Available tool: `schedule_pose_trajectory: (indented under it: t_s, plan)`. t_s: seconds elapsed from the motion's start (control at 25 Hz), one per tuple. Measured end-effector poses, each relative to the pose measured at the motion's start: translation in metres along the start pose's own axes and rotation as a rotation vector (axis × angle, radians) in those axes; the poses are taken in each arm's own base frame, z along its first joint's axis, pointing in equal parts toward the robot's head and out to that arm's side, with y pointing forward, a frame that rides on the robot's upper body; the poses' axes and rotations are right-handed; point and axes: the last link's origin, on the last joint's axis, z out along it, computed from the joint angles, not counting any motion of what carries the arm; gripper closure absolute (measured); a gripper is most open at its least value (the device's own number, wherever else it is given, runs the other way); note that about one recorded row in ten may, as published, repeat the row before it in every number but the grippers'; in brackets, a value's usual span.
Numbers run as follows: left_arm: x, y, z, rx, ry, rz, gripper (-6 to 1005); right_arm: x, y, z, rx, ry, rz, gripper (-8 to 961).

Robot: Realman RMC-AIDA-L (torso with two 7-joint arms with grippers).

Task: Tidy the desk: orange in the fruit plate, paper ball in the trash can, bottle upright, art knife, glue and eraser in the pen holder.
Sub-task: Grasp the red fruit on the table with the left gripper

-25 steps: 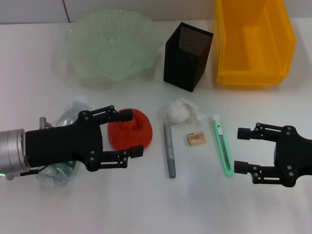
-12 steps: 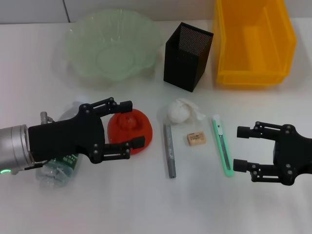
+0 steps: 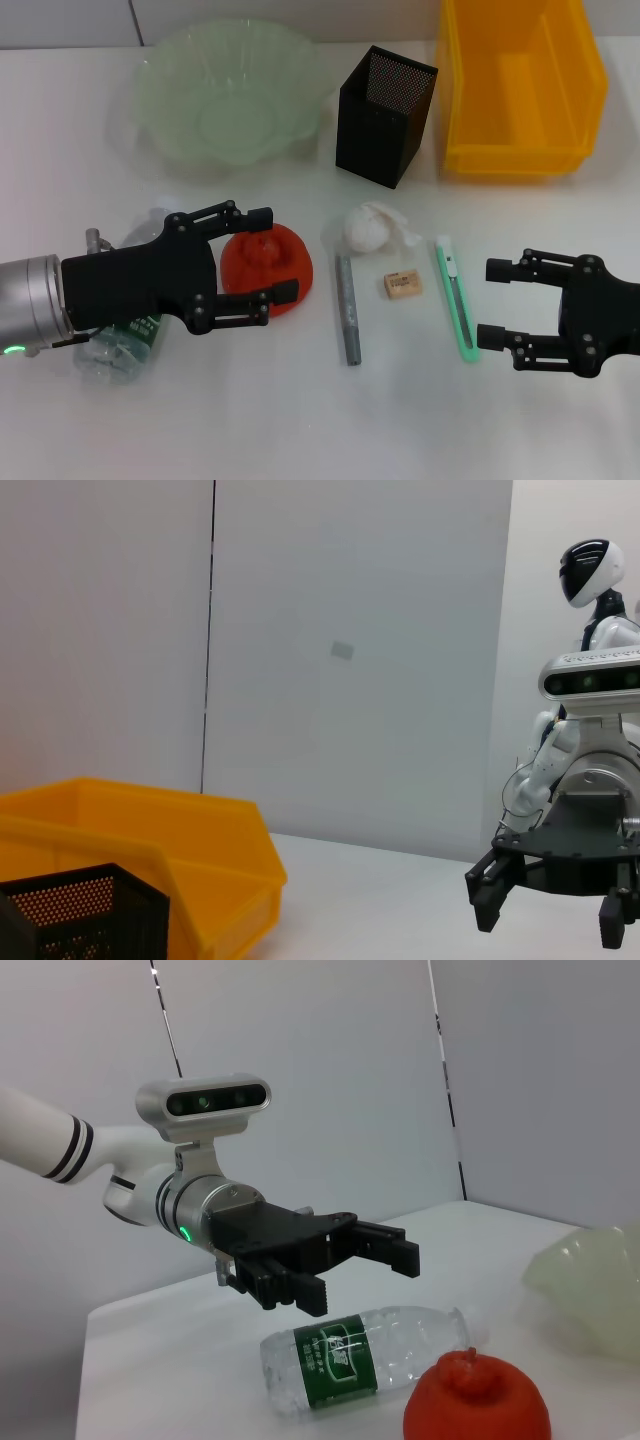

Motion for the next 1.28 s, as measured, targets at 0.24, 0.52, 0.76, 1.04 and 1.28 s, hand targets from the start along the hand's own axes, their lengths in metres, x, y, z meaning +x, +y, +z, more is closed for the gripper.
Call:
schedule_pose_trajectory:
  t_s: [0.24, 0.52, 0.76, 1.04, 1.28]
  plan:
    - [0.0002, -0.0001, 0.0001, 0.000, 0.001, -0.001, 158, 0.0001, -0.0005, 0.0002, 0.002, 0.001, 0.001, 184]
    - [0.0008, -0.0009, 0.0006, 0.003, 0.003, -0.001, 157, 0.0004, -0.0005, 0.0002, 0.003, 0.001, 0.003, 184]
    - [0.0001, -0.0012, 0.0009, 0.003, -0.004, -0.002, 157, 0.0024, 0.0008, 0.0005, 0.004, -0.003, 0.012, 184]
    - [-0.0006, 0.0010, 0.0018, -0.011, -0.007, -0.004, 157, 0.0028, 0.0008, -0.0004, 0.009, -0.005, 0.011, 184]
    - [-0.0031, 0.0030, 0.0024, -0.011, -0.006, -0.016, 157, 0.0025, 0.0007, 0.0002, 0.006, -0.004, 0.009, 184]
